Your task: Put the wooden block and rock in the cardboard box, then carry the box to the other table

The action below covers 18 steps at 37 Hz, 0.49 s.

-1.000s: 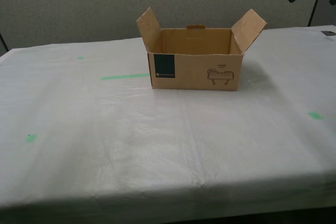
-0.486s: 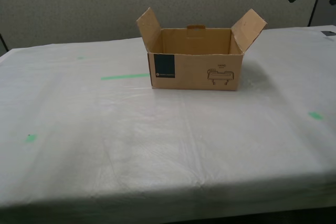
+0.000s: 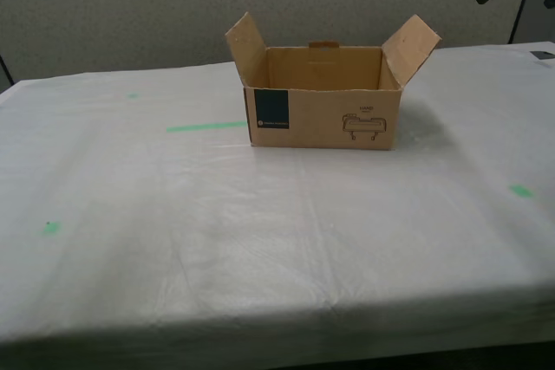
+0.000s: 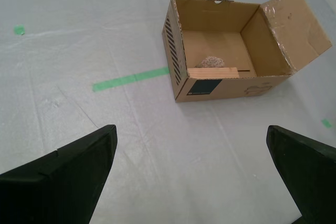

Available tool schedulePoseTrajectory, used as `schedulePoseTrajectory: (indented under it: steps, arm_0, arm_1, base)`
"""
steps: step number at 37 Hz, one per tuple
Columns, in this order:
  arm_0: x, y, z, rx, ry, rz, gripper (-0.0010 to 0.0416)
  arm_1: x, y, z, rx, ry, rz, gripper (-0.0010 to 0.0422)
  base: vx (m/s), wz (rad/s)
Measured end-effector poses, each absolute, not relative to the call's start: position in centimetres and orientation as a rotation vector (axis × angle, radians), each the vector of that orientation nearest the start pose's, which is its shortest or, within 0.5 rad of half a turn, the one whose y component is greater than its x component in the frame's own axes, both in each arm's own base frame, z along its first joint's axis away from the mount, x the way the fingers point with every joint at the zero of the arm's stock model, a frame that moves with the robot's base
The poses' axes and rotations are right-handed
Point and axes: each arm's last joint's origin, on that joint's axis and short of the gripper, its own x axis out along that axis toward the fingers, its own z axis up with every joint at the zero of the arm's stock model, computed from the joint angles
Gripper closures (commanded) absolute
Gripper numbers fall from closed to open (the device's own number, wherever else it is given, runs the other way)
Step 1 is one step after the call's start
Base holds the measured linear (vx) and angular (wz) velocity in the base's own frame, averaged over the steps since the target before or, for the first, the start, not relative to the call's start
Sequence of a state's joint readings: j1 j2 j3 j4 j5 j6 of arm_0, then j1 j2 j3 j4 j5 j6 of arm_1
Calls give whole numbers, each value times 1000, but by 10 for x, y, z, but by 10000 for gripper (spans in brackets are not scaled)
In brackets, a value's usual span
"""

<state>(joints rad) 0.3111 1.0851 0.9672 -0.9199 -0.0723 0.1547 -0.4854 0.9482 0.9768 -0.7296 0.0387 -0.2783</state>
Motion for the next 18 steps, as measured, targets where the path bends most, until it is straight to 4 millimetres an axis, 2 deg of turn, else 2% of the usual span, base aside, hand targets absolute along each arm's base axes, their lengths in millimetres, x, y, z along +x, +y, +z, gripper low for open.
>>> schedulePoseTrajectory:
  steps: [18]
  arm_0:
    - [186,62,285,15,1059,267,16]
  arm_1:
    - [161,-86,323,-104,754,-401,23]
  base:
    - [0,0]
